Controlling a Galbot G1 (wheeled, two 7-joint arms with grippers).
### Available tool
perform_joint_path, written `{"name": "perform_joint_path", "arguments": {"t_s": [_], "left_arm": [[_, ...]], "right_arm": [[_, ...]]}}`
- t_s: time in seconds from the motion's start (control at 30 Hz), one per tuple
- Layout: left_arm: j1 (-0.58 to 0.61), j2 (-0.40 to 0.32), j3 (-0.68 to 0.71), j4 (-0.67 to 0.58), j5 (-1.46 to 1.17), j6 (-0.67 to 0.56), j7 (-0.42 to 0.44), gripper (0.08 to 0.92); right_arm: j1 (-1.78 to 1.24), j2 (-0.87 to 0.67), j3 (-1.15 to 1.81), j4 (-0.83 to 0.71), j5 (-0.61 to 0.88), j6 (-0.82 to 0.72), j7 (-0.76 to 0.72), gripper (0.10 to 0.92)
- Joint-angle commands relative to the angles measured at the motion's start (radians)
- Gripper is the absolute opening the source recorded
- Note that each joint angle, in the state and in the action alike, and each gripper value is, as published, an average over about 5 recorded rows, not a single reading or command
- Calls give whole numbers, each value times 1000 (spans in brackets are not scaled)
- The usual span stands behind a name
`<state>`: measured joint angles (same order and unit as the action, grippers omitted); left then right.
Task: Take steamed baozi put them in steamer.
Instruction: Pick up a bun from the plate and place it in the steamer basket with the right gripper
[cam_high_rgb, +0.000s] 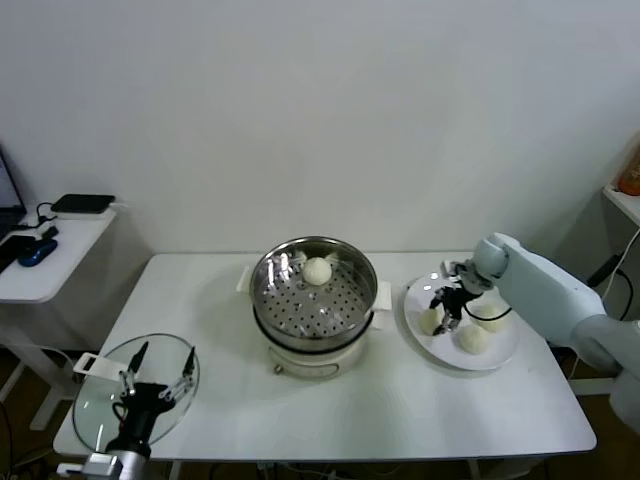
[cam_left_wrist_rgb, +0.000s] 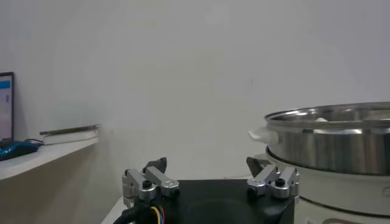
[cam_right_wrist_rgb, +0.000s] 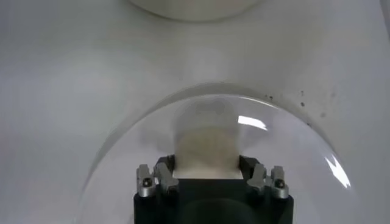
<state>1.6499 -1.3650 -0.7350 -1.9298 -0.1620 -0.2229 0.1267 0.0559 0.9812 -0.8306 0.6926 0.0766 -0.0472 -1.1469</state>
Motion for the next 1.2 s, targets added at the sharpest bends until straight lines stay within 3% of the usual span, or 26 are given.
{"name": "perform_joint_path", "arguments": {"t_s": [0.03,0.27,0.6,0.87,1.2], "left_arm": [[1,-1,-1,0,0,-1,0,823],[0,-6,-2,-3,0,-1,0,823],[0,-9,11,-9,9,-5,1,823],[-7,-6,16,-18,10,-5,1,823],[-29,-1,17,-22,17,0,3,823]], "right_arm": [[45,-30,-38,44,36,-8,-9,687],[236,-88,-192,117,146,-9,-41,681],[635,-83,-536,225,497,-64,-70,686],[788,29,-640,271,712,-125,-59,686],[763,279,-646,224,792,-167,-36,687]]}}
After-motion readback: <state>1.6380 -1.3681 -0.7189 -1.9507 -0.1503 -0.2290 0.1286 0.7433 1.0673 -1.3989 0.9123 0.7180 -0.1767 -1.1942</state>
